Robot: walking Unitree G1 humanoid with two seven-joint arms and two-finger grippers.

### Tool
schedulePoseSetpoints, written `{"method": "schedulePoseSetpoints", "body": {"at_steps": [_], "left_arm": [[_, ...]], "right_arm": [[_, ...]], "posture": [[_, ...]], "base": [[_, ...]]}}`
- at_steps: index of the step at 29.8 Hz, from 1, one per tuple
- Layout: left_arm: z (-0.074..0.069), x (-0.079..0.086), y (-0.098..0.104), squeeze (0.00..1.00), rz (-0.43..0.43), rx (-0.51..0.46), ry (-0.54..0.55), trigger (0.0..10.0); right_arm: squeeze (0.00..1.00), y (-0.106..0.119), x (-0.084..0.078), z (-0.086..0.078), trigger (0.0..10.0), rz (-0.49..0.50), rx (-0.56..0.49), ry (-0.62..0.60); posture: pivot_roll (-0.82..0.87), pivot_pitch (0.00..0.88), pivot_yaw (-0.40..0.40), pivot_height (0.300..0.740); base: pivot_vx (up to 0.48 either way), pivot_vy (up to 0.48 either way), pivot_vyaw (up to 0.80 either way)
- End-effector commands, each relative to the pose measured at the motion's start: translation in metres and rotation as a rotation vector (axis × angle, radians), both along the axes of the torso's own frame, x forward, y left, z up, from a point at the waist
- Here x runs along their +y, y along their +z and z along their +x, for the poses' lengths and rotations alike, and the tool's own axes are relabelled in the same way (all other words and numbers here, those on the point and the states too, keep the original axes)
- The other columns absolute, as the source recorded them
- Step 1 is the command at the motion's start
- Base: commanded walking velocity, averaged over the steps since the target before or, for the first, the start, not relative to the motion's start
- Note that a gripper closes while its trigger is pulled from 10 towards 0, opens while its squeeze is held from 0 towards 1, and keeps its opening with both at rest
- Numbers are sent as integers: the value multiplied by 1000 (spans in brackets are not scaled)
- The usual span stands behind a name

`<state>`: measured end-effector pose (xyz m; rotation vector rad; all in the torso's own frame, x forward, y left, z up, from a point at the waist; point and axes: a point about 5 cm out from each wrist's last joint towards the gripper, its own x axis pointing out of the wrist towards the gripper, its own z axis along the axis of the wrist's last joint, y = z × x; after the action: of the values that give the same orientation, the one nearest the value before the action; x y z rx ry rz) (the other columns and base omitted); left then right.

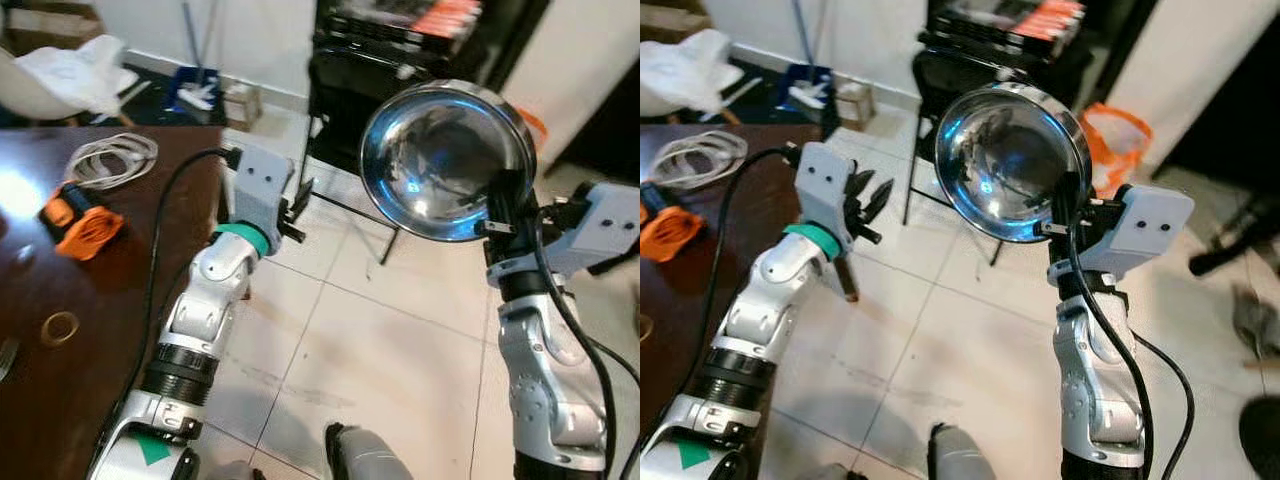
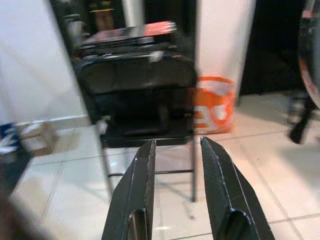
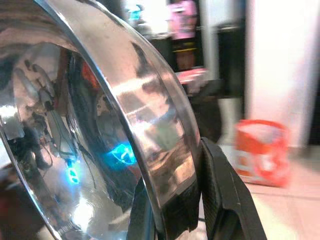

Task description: Setting the table

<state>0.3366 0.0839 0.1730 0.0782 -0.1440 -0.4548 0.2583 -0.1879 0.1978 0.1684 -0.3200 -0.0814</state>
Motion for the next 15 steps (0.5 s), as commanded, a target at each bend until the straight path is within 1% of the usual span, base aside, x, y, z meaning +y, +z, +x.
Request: {"method": "schedulePoseSetpoints", "body": {"at_steps": [1, 15], "left_arm": [[-1, -2, -3, 0, 7, 8, -8, 10000], [0, -2, -2, 0, 6, 9, -8, 10000]], "right_arm": [[0, 5, -1, -1, 10000, -1, -28, -6], [0, 5, -1, -1, 10000, -4, -27, -8]], "posture": [[-59, 0, 48, 740], [-58, 0, 48, 740]], "base": [[0, 0, -800], [0, 0, -800]]}}
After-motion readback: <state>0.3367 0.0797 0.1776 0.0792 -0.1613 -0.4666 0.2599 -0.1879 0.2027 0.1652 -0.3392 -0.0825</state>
